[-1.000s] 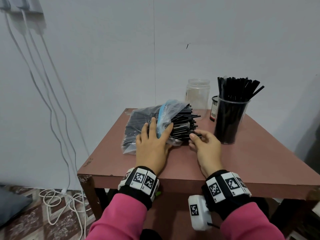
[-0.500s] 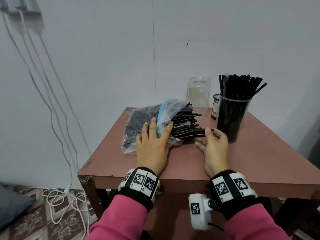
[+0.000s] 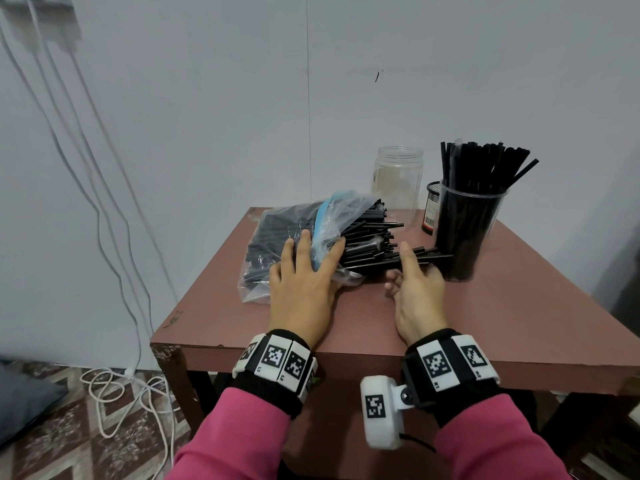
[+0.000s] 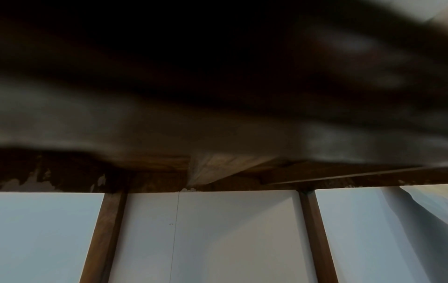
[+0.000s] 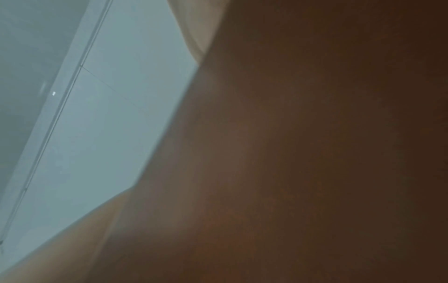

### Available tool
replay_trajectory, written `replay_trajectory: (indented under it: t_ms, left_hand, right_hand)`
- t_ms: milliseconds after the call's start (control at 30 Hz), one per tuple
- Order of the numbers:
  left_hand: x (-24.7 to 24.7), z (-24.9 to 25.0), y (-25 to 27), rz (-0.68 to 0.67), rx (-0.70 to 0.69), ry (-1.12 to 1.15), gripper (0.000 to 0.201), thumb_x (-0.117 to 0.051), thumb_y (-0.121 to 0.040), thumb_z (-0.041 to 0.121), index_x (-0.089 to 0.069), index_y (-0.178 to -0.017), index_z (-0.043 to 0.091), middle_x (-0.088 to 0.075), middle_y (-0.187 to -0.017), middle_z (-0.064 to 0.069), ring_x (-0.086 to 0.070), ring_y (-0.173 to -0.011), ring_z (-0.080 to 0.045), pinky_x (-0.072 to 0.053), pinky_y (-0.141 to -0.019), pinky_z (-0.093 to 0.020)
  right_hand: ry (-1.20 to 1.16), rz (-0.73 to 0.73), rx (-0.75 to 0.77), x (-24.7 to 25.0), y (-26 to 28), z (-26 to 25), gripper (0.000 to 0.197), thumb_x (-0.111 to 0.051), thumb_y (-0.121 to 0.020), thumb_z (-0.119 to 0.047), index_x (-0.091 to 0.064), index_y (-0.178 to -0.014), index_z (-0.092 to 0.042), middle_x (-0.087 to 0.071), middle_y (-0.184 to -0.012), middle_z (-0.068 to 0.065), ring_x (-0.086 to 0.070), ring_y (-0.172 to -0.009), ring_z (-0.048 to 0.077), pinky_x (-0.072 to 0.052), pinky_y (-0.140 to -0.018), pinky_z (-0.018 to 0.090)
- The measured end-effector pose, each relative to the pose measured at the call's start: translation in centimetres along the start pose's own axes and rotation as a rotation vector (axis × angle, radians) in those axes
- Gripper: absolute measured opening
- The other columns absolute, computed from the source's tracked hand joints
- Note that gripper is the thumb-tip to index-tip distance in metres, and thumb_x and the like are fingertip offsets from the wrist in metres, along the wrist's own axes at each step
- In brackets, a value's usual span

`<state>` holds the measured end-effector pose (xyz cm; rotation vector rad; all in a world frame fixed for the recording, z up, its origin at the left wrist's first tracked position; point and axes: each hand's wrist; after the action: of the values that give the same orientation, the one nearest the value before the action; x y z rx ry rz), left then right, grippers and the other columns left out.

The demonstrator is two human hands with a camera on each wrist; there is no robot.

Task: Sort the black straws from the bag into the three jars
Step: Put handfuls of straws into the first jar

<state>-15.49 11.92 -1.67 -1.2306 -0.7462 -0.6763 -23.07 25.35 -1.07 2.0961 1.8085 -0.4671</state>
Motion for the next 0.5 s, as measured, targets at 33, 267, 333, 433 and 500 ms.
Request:
replay_trajectory:
  t_ms: [33,267,333,433,500]
  left_hand:
    - [-0.02,0.0,0.01,-0.001,-0.001,-0.001,0.067,-0.057,-0.094,0.026,-0.022,-0.149,0.041,-0.015,-0.159,-0.015,-0.014,-0.144,-0.04,-0.025,-0.108,-0.056]
    - [0.07,0.0,0.17,-0.004,-0.005,0.001,0.066,-0.059,-0.093,0.025,-0.025,-0.148,0.041,-0.02,-0.157,-0.017,-0.019,-0.142,-0.042,-0.029,-0.106,-0.057]
    - [0.29,0.06,0.15,-0.025,-0.006,0.002,0.067,-0.054,-0.096,0.024,-0.018,-0.148,0.046,-0.011,-0.159,-0.015,-0.012,-0.145,-0.04,-0.024,-0.109,-0.056]
    - [0.51,0.2,0.12,-0.089,-0.026,-0.006,0.073,-0.042,-0.101,0.022,0.005,-0.142,0.059,0.015,-0.159,-0.012,0.007,-0.145,-0.041,-0.013,-0.113,-0.056]
    - [0.65,0.27,0.11,-0.101,-0.052,0.007,0.075,-0.042,-0.101,0.022,0.008,-0.138,0.064,0.029,-0.155,-0.01,0.017,-0.143,-0.045,-0.005,-0.113,-0.061]
  right_hand:
    - [0.028,-0.047,-0.006,-0.06,0.17,-0.12,0.026,-0.068,-0.088,-0.035,-0.054,-0.098,-0.016,-0.061,-0.069,-0.005,-0.053,-0.052,0.005,-0.042,-0.048,0.023]
    - [-0.16,0.03,-0.057,0.25,0.54,-0.84,0.012,-0.056,-0.097,-0.027,-0.051,-0.089,-0.018,-0.058,-0.083,0.001,-0.052,-0.064,0.01,-0.039,-0.051,0.022]
    - [-0.091,-0.008,-0.035,0.28,0.56,-0.7,0.015,-0.059,-0.094,-0.031,-0.052,-0.09,-0.02,-0.059,-0.082,-0.001,-0.052,-0.064,0.009,-0.039,-0.052,0.022]
    - [0.01,-0.102,-0.012,0.27,0.68,-0.4,0.009,-0.065,-0.091,-0.027,-0.058,-0.092,-0.022,-0.064,-0.084,-0.006,-0.054,-0.069,0.007,-0.039,-0.056,0.022]
    - [0.024,-0.102,-0.027,0.26,0.65,-0.38,0.008,-0.065,-0.09,-0.026,-0.062,-0.092,-0.019,-0.067,-0.088,-0.003,-0.058,-0.073,0.009,-0.04,-0.058,0.024]
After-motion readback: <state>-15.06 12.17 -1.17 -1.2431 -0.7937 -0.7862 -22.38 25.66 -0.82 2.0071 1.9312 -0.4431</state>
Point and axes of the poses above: each hand's wrist, its own y-axis away from the middle knuckle, its own x-axis out of the back of the hand, z = x × y
